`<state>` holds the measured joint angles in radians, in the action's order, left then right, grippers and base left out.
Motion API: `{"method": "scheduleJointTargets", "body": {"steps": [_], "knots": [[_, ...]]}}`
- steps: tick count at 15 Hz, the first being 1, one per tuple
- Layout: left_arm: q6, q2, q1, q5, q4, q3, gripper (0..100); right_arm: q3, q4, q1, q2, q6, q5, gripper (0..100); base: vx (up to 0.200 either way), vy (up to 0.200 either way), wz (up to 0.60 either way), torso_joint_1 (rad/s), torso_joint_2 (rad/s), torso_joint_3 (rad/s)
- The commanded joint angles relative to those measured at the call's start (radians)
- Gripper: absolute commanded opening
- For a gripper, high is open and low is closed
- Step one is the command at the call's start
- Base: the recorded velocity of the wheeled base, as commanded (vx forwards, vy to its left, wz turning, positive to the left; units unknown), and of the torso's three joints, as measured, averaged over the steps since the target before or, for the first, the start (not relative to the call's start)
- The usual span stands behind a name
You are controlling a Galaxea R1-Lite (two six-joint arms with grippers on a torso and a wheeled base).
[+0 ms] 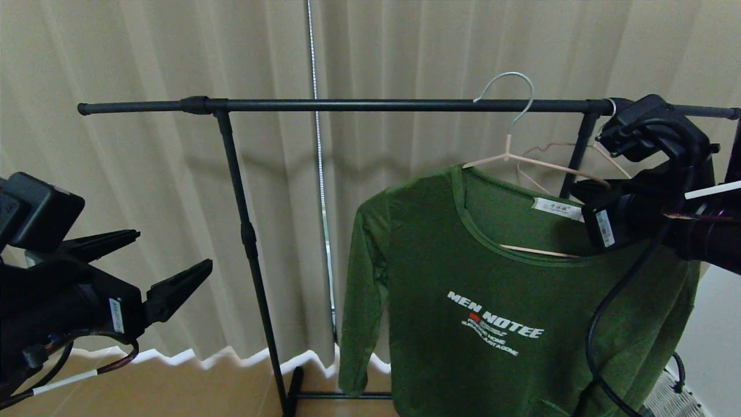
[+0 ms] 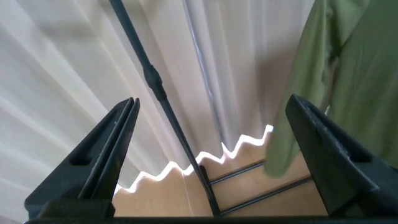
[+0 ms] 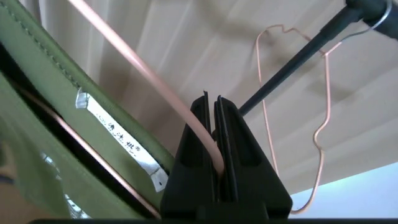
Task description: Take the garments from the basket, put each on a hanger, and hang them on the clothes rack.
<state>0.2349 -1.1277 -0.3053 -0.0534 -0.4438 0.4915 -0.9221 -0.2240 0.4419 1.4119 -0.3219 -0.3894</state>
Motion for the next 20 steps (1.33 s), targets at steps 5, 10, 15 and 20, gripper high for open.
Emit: {"method": "scheduleJointTargets", "body": {"steps": [5,10,15,20], "knots": [[0.0,0.009,0.0,0.001,-0.001,-0.005,100,-0.004,-0.001,-0.065,-0.024,0.003,0.0,0,0.2,0.0,0.0,0.0,0.0,0.002],[0.011,0.017,-0.008,0.001,-0.003,-0.008,100,-0.004,0.006,-0.114,-0.007,0.004,-0.006,0,0.08,0.0,0.0,0.004,0.0,0.001],[0.009,0.02,-0.018,0.001,-0.001,-0.01,100,-0.063,0.005,-0.115,0.091,0.003,-0.088,0,0.0,0.0,0.0,0.0,0.0,0.0],[0.006,0.02,-0.018,0.0,-0.001,-0.013,100,-0.185,0.0,-0.112,0.262,0.003,-0.2,0,0.0,0.0,0.0,0.0,0.0,0.0]]}}
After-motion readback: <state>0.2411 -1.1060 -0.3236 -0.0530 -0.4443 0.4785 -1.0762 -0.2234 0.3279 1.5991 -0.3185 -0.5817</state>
